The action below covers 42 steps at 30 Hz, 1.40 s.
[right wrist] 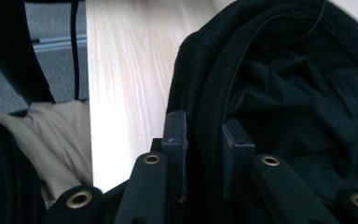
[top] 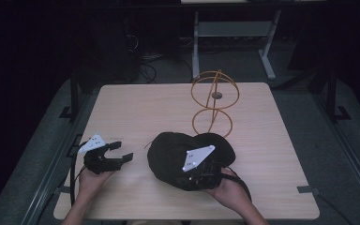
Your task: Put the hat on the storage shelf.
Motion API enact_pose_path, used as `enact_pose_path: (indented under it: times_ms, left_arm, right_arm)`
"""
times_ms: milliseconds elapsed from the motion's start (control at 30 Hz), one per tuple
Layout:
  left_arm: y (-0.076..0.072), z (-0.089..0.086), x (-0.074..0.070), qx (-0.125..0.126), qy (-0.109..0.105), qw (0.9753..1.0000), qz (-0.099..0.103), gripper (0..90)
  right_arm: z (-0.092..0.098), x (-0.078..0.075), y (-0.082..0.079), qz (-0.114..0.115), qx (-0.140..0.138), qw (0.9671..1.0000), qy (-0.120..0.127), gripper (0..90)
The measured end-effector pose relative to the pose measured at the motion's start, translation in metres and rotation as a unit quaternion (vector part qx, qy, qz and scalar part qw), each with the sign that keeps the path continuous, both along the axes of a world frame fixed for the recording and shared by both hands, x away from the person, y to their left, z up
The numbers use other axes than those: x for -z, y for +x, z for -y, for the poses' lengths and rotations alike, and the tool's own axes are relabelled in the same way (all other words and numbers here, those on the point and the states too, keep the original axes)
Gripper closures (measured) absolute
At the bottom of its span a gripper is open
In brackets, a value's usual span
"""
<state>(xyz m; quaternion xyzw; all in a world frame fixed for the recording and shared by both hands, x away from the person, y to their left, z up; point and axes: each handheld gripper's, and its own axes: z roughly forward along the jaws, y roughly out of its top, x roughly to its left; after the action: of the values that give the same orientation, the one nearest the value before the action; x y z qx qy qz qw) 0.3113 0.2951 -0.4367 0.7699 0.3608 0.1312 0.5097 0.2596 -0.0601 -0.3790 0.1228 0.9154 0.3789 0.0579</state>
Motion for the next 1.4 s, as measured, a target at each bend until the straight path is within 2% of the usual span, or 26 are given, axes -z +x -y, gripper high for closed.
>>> enact_pose_path:
  times_ms: [33,133,167,233,333,500,567,633,800,900,933,1067,1133,1167,1233,1267,1300,1367,1400]
  left_arm:
    - [-0.001,0.002,-0.001,0.005,-0.012,0.9999,0.002,21.0]
    - [-0.005,0.011,-0.007,0.024,-0.02,0.9994,0.015,21.0]
    - [-0.005,0.011,-0.007,0.024,-0.02,0.9994,0.015,21.0]
    - [-0.009,0.022,-0.008,0.044,-0.012,0.9987,0.024,21.0]
    - [-0.01,0.031,-0.009,0.06,-0.014,0.9978,0.024,21.0]
    - [-0.018,0.054,-0.013,0.096,0.011,0.9943,0.044,20.9]
    - [-0.02,0.059,-0.014,0.106,0.01,0.9931,0.049,20.9]
    - [-0.021,0.063,-0.015,0.115,-0.002,0.9923,0.045,20.9]
    - [-0.02,0.075,-0.018,0.129,-0.009,0.9904,0.049,20.8]
    - [-0.018,0.08,-0.02,0.13,-0.015,0.9902,0.05,20.6]
    - [-0.015,0.085,-0.023,0.13,-0.013,0.9897,0.059,20.6]
    - [-0.007,0.093,-0.027,0.129,-0.021,0.9892,0.067,20.6]
    - [-0.005,0.095,-0.028,0.127,-0.023,0.9894,0.067,20.6]
    - [-0.001,0.101,-0.029,0.131,-0.035,0.9885,0.066,20.7]
    - [0.002,0.109,-0.028,0.143,-0.043,0.9872,0.056,21.1]
    - [0.002,0.109,-0.028,0.143,-0.043,0.9872,0.056,23.1]
    - [0.003,0.113,-0.027,0.152,-0.046,0.986,0.051,23.1]
    - [0.004,0.12,-0.026,0.161,-0.048,0.9849,0.041,34.5]
    - [0.005,0.121,-0.025,0.17,-0.054,0.9833,0.037,42.1]
  right_arm:
    - [0.002,-0.003,0.001,-0.002,0.001,1.0,0.006,74.8]
    - [0.007,-0.01,0.004,0.002,0.004,0.9998,0.019,74.7]
    - [0.008,-0.012,0.004,-0.002,0.006,0.9997,0.025,74.6]
    - [0.01,-0.014,0.005,-0.002,0.008,0.9995,0.029,74.6]
    - [0.011,-0.015,0.006,-0.003,0.008,0.9995,0.031,74.6]
    - [0.016,-0.023,0.005,0.002,0.01,0.9991,0.04,74.4]
    - [0.018,-0.027,0.005,0.007,0.011,0.999,0.042,74.4]
    - [0.021,-0.031,0.005,0.01,0.013,0.9987,0.047,74.4]
    - [0.029,-0.043,0.004,0.015,0.014,0.9976,0.067,74.4]
    - [0.03,-0.046,0.004,0.017,0.013,0.9972,0.071,74.4]
    - [0.031,-0.051,0.004,0.02,0.013,0.9969,0.075,74.4]
    - [0.034,-0.056,0.005,0.024,0.011,0.9961,0.085,74.5]
    - [0.034,-0.057,0.005,0.024,0.01,0.9959,0.087,74.5]
    - [0.036,-0.059,0.004,0.024,0.007,0.9954,0.092,74.5]
    - [0.036,-0.059,0.004,0.024,0.005,0.9951,0.096,74.5]
    - [0.036,-0.059,0.004,0.024,0.004,0.9952,0.095,74.5]
    - [0.036,-0.059,0.004,0.024,0.004,0.9952,0.095,74.5]
    - [0.036,-0.058,0.003,0.022,0.001,0.9955,0.092,74.6]
    - [0.036,-0.058,0.003,0.02,0.0,0.9956,0.092,74.6]
